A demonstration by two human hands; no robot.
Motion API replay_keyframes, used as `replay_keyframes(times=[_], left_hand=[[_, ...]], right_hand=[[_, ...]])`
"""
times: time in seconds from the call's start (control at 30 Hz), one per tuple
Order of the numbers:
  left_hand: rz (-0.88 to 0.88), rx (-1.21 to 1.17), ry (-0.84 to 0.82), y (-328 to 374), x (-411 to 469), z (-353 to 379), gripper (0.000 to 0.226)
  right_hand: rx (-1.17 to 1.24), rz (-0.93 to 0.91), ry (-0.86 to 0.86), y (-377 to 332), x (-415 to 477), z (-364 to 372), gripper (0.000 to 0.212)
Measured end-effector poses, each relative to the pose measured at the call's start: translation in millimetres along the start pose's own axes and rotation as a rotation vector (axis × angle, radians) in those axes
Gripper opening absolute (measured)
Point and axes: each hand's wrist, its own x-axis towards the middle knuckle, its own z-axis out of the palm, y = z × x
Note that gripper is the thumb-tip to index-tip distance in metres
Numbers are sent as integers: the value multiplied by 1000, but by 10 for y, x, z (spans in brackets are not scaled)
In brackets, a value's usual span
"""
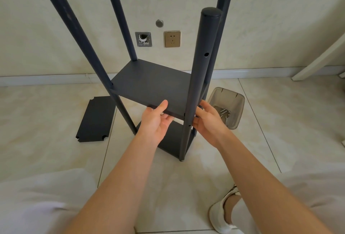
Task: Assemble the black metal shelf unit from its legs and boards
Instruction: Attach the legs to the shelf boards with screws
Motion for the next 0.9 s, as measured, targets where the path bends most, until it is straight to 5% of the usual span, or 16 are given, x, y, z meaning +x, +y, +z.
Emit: replay_keyframes(times=[0.2,0.33,0.47,0.63,0.9], left_hand=[[-9,30,25,14,-4,10,26],[-14,29,21,22,-8,13,31],[-1,57,-24,11,-18,-11,30],[-10,241,-237,-110,-106,-45,34],[-5,355,-184,-135,-83,-15,22]], right_hand=[[-155,-38,23,-70,33,-57,40],[127,3,59,-242,145,-149,45],[110,14,251,-502,305,-268,47],[-32,-15,75,-610,369,-288,41],[-46,-85,112,-516,435,-233,36]])
